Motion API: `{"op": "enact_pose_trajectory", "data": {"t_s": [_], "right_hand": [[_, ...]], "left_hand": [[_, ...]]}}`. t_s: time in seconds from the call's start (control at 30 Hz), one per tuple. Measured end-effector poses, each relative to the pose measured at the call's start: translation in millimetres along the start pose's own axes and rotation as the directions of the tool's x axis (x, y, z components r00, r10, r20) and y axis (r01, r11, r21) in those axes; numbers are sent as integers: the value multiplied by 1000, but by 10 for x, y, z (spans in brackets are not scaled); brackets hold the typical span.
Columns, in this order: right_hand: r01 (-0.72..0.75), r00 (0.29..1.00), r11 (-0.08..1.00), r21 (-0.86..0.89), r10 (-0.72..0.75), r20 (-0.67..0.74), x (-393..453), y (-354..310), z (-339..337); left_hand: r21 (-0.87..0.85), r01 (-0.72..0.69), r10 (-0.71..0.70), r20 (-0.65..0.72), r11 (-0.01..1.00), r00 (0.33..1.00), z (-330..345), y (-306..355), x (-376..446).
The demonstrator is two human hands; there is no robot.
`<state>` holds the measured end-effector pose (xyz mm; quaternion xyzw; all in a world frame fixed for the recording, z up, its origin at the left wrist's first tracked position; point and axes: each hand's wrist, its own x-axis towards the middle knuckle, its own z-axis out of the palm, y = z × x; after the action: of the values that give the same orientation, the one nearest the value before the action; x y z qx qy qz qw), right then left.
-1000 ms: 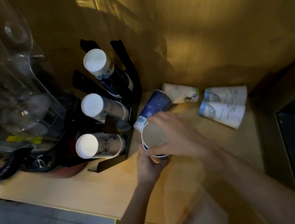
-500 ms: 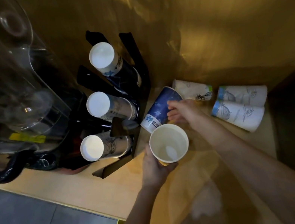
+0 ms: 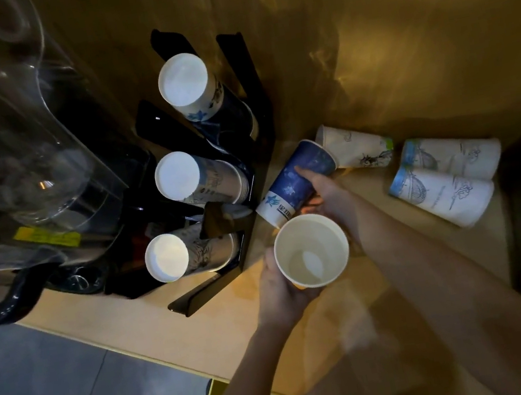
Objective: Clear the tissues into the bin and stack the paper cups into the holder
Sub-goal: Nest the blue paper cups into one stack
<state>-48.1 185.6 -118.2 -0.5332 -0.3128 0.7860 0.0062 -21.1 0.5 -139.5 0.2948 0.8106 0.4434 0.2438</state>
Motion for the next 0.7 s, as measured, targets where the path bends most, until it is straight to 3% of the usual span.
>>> {"op": "enact_pose_trajectory", "data": {"t_s": [0.13,0.47,0.57,0.7], "right_hand": [[-18,999,997,73,15,44,-28,8,-61],[189,955,980,63,-199,221,-881,-287,-41],[385,880,916,114,-402,252,-1241,-345,-132],[757,648,644,-110,-718,252,-1660,-251,-328]], "left_hand": [[14,-11,11,9,1000,1000,-1,9,4],[-3,14,-14,-34,1000,999,21,-26,13],[-24,-10,10,-31,1000,999,12,10,3],[-39,-25,23,-34,999,999,0,70,-9]]}}
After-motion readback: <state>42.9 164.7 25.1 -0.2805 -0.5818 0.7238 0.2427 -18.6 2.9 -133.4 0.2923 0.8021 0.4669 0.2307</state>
